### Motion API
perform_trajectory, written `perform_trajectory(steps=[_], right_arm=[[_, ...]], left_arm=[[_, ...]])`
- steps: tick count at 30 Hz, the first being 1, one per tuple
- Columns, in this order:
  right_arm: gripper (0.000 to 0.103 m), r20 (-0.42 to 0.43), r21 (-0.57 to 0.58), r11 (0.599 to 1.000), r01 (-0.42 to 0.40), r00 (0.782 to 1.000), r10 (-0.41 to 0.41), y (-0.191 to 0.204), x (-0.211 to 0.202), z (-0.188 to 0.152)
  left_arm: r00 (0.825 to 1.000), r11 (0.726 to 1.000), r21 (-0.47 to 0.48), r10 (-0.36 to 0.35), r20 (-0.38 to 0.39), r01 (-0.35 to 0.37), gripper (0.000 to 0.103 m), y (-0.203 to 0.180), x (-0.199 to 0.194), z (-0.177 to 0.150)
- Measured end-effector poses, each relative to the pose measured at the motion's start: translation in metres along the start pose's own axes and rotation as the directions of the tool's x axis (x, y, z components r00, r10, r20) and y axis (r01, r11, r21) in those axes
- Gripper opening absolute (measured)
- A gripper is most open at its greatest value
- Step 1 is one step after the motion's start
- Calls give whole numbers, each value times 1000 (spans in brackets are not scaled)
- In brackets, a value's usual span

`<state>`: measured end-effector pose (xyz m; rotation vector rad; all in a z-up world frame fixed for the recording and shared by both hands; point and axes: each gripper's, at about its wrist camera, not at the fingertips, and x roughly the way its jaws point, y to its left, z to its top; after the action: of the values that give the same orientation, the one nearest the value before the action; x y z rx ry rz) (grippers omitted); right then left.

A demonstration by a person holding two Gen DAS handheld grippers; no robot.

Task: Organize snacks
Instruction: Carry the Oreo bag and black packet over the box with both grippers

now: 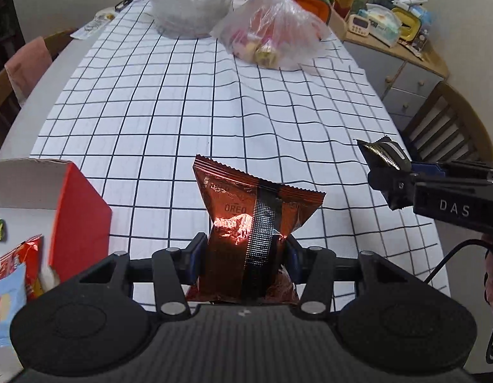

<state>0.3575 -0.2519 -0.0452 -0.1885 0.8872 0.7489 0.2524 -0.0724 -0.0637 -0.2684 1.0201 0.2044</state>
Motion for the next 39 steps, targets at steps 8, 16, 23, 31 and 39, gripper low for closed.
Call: perform_trajectory(steps=[8,16,23,31,39], right_arm=[[34,35,14,1000,-3,999,3,40,-49,-16],[34,42,13,1000,-9,999,9,92,-71,-27],[34,23,-18,1000,-24,999,24,149,-70,-29],[34,20,-47,998,-52,998,53,208,-58,-24],[34,9,-51,996,-68,998,69,258,-30,-22]], left_arm=[[999,999,25,-37,28,36,49,8,-50,-15],[998,999,32,-44,33,43,49,39,-88,-34],[998,999,22,-34,43,33,49,86,-113,-46],[998,1000,-10,-14,65,14,49,146,-134,-56],[996,999,-29,47,81,-45,49,209,-144,-57]])
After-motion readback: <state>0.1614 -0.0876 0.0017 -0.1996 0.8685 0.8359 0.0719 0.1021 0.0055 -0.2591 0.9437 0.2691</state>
